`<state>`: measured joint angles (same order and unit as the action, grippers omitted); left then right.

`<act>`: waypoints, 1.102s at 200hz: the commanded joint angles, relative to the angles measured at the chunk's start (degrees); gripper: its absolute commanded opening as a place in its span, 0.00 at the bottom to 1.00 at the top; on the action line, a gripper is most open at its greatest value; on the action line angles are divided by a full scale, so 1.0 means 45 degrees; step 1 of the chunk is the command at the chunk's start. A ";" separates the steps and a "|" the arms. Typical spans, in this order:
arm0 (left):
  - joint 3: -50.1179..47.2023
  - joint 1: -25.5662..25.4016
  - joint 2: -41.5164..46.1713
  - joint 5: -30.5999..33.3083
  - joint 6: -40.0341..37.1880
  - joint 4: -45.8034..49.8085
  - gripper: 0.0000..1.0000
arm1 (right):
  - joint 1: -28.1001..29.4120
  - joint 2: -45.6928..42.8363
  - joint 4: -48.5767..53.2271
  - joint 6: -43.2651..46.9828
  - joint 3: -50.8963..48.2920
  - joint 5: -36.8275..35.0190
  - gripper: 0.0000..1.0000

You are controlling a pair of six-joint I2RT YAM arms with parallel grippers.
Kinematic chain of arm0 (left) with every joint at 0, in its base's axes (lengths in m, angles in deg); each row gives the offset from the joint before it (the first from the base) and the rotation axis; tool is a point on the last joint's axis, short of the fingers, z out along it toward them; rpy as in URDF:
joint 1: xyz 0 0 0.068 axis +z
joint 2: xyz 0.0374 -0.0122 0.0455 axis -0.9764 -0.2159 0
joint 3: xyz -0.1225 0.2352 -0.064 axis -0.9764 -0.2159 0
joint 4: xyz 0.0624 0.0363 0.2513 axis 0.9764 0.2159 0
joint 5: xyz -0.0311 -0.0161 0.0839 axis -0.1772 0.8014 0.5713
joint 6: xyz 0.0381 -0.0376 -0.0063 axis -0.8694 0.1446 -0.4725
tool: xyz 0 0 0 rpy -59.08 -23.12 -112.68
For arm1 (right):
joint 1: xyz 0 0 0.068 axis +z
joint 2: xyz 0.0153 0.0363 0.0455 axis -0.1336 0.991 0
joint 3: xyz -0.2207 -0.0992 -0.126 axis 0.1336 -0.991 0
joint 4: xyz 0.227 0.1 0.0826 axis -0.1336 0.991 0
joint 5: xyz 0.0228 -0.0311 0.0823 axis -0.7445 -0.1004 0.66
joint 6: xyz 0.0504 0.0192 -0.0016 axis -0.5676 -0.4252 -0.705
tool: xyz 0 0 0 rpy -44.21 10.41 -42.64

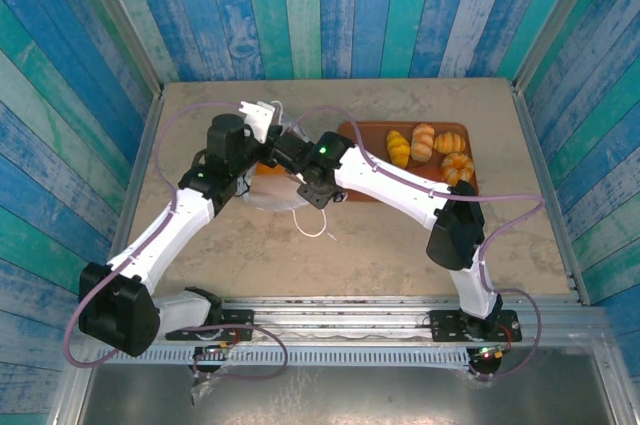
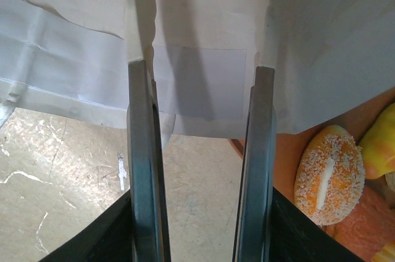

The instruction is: Take the fake bread out of the paper bag

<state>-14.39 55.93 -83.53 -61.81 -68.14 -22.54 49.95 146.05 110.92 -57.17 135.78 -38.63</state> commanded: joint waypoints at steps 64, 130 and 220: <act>0.0802 -0.0481 0.0555 0.0185 0.0636 -0.0327 0.00 | 0.0132 -0.1321 -0.1766 -0.0104 -0.1883 0.0041 0.47; 0.0953 -0.0493 0.0731 0.0154 0.0538 -0.0043 0.00 | 0.0087 -0.1861 -0.2064 -0.0511 -0.2894 -0.0635 0.48; 0.0846 -0.0492 0.0930 -0.1069 0.0169 0.0123 0.00 | -0.0091 -0.0899 -0.1984 0.0699 -0.1544 -0.0201 0.51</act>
<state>-12.29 54.00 -82.44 -63.62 -66.50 -20.46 49.84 140.52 102.20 -56.97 125.62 -39.53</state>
